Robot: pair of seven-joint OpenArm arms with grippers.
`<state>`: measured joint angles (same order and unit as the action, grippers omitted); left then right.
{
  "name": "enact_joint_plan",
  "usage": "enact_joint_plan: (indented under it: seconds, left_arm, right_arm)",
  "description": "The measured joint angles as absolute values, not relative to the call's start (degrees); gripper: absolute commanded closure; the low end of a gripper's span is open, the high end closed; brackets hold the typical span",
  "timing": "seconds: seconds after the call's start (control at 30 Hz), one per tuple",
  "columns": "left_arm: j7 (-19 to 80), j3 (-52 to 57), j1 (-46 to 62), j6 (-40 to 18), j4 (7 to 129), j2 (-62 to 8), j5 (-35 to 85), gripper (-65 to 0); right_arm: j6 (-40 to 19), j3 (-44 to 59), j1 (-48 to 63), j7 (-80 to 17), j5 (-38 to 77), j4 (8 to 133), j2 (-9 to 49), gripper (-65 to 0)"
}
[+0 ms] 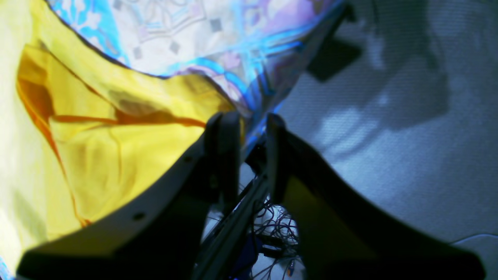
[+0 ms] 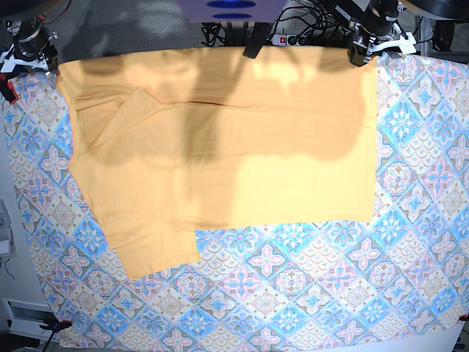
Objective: Fold the T-shirt properly
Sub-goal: 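Pull the shoulder edge toward the robot with both grippers, flattening the shirt, then release the shoulder edge and move both grippers to the shirt's side edges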
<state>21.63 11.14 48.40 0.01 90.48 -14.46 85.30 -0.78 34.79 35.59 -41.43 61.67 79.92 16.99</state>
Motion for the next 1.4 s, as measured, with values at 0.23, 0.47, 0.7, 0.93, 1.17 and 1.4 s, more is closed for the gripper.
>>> enact_joint_plan:
  seconds: [0.23,0.47,0.7,0.93,1.17,1.4]
  left_arm:
    - [22.09,11.18,53.52,1.08,94.08,-14.35,84.68,-17.4]
    - [22.44,13.87,54.83,1.48,99.98,-14.31,84.47,-17.4]
    - [22.48,14.46,50.19,0.93,106.72,-17.28,84.71,-17.3]
    - [22.50,14.20,39.99,1.17,105.82,-22.24,84.51,-17.3]
    - [31.75,14.48,25.54,1.37,95.66,-26.72,84.12,-17.3]
    - [35.97,14.28,14.15,1.19,85.30,-26.35,77.65,-17.5]
  right_arm:
    - [-0.82,34.81,35.57,-41.39,61.58,79.94,17.02,-12.1]
    - [-0.80,34.85,35.24,-41.39,61.56,79.94,17.02,-12.0]
    - [-0.23,36.56,35.00,-41.76,56.03,90.24,17.37,-12.0]
    - [-1.15,32.97,28.05,-44.51,43.97,99.00,17.10,-12.0]
    - [-1.43,24.97,18.24,-46.94,44.07,96.62,17.21,-12.0]
    - [-1.32,17.98,12.03,-46.76,43.75,91.29,17.93,-11.9]
